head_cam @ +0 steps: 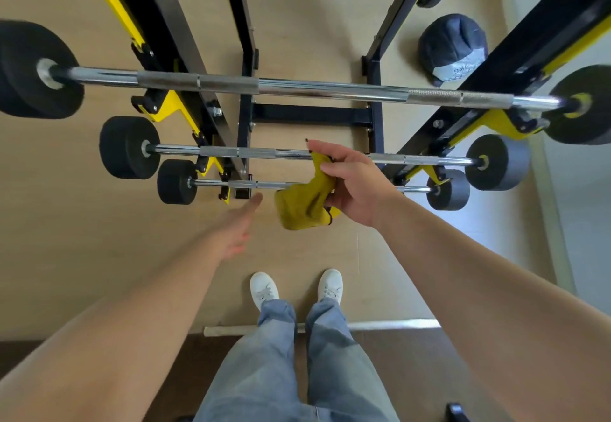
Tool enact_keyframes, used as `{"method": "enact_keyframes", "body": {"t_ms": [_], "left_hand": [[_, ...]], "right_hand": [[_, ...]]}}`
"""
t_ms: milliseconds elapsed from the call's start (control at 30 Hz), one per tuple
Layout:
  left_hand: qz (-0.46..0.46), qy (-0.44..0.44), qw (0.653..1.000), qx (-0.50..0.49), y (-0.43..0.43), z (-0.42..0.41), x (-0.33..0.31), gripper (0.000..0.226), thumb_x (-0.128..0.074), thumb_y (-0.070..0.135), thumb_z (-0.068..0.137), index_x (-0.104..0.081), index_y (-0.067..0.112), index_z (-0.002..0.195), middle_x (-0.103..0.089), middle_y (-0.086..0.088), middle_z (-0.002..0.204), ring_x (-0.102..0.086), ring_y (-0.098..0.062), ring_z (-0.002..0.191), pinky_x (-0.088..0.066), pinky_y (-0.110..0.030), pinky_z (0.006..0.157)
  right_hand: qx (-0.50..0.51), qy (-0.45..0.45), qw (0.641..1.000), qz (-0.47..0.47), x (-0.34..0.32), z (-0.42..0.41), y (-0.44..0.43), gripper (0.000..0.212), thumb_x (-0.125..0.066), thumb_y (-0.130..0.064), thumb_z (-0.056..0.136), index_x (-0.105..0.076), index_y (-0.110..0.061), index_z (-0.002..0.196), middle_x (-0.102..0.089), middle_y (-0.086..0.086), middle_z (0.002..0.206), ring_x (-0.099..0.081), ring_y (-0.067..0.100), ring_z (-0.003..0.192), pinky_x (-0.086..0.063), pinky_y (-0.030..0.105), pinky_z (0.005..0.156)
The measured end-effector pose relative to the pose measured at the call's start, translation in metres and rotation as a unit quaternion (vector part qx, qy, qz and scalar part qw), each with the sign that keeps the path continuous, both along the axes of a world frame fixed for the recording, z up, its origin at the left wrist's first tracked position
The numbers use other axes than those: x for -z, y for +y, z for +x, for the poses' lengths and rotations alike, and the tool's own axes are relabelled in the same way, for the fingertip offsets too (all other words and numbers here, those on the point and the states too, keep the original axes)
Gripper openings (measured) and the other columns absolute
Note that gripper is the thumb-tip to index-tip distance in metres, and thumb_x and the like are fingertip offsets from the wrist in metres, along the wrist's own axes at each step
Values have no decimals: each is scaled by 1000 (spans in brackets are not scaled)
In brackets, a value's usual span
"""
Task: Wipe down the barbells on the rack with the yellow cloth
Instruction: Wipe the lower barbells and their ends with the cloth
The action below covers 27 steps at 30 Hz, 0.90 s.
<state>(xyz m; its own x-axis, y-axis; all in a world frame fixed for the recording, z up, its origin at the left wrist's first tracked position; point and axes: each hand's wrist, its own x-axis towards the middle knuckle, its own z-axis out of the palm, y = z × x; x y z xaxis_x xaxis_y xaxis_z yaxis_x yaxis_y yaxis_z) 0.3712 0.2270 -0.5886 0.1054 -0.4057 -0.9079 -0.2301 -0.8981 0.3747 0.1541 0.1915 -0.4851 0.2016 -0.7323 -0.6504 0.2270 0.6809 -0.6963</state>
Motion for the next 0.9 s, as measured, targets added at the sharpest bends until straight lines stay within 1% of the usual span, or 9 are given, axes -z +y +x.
{"method": "enact_keyframes", "body": {"t_ms": [133,267,400,467,533,600,667,767,900], "left_hand": [[34,144,989,4,8,-25,-1,74,-38,70,93,-51,14,140,-57,-15,137,-55,-30,124,-39,-48,109],[19,195,979,-63,3,-50,1,67,-42,66,94,-49,20,141,-55,-16,138,-53,-33,126,-38,-51,109],[17,249,961,-122,-2,-68,-2,40,-45,41,101,-53,19,134,-61,-18,130,-62,-32,112,-47,-50,100],[-23,214,968,-129,-3,-75,1,37,-51,29,101,-52,23,138,-66,-12,124,-65,-27,105,-53,-45,90],[-77,133,980,-128,-4,-75,4,51,-58,26,99,-42,34,146,-62,-1,128,-63,-26,109,-53,-47,94],[-121,40,988,-91,-8,-67,6,64,-62,32,96,-29,44,150,-50,8,131,-57,-25,113,-51,-50,97],[-133,-13,990,-52,-13,-55,12,56,-57,35,99,-32,44,149,-45,7,129,-51,-25,113,-49,-48,98],[-100,26,993,57,-17,-37,23,42,-56,37,99,-49,36,141,-53,-1,131,-50,-23,109,-46,-40,90],[-137,-128,932,309,-23,-23,47,43,-66,30,94,-58,24,136,-63,-1,117,-58,-17,88,-48,-30,72]], "right_hand": [[56,-31,998,-8,-4,-9,0,39,-45,1,101,-73,-19,119,-65,19,120,-62,31,99,-56,41,88],[113,-51,992,-2,-6,-19,-1,38,-46,1,101,-71,-18,123,-67,13,117,-65,31,105,-57,44,91],[150,-65,987,7,-4,-32,-1,37,-48,2,100,-73,-18,119,-67,13,117,-66,30,106,-58,41,83],[139,-10,990,5,1,-39,-2,37,-51,1,99,-75,-22,116,-65,8,121,-63,29,112,-58,41,87],[71,141,987,-20,8,-48,-5,39,-54,-2,98,-72,-29,120,-61,-3,118,-58,24,113,-56,39,92],[-42,303,950,-57,14,-58,-7,44,-57,-6,97,-64,-33,131,-58,-9,109,-60,18,99,-57,30,82],[-185,386,899,-87,22,-66,-8,52,-63,-12,95,-53,-33,141,-57,-4,113,-60,15,81,-52,21,61],[-377,474,788,-110,50,-73,-11,63,-74,-24,89,-47,-31,145,-37,1,129,-49,18,96,-44,23,73],[-443,521,720,-115,98,-76,-17,49,-73,-34,88,-58,-25,133,-32,-1,112,-48,15,88,-45,28,74]]}}
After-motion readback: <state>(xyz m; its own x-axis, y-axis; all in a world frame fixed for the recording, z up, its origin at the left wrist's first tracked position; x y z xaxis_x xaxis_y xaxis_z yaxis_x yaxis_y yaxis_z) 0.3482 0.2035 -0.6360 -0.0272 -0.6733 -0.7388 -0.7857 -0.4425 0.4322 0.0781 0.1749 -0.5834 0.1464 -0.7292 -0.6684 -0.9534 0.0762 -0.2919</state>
